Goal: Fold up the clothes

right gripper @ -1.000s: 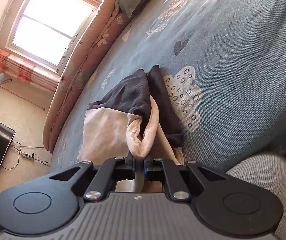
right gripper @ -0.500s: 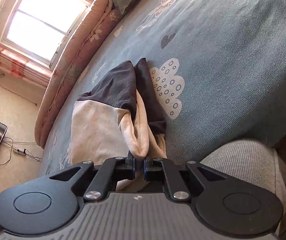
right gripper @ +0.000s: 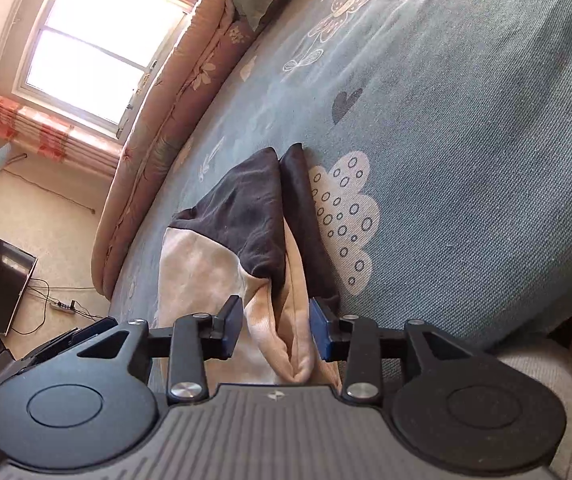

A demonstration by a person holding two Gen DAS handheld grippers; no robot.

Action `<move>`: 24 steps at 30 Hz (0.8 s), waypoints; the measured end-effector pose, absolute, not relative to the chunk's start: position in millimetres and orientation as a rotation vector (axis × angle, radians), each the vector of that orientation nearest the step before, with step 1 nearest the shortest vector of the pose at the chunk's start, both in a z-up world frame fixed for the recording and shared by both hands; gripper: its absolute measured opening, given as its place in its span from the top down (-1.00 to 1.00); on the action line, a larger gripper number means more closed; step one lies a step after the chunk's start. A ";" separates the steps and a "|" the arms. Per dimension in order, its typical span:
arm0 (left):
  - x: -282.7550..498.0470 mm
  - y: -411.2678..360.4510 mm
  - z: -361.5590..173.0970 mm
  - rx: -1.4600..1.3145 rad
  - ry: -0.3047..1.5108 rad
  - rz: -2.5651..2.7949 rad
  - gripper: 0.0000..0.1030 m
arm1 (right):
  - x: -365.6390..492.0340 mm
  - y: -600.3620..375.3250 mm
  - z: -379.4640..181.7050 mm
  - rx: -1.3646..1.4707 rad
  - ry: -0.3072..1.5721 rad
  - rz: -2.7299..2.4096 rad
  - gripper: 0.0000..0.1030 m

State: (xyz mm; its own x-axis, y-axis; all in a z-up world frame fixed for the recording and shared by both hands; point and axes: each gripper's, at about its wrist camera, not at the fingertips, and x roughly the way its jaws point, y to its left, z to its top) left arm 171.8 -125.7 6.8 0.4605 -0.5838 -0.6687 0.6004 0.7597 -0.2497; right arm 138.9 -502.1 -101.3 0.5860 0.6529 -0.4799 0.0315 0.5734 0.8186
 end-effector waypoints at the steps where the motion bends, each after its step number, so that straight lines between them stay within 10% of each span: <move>1: 173.4 -135.1 3.9 0.034 0.817 -0.740 0.05 | 140.8 -504.6 -101.0 0.906 0.882 0.428 0.16; 10: 118.3 -259.9 -50.9 0.634 0.702 -0.885 -0.27 | 127.5 -543.7 -99.8 0.971 0.804 0.361 0.04; 24: 96.9 -303.8 -59.8 0.670 0.733 -0.822 -0.29 | 96.1 -558.3 -104.4 0.917 0.814 0.320 0.00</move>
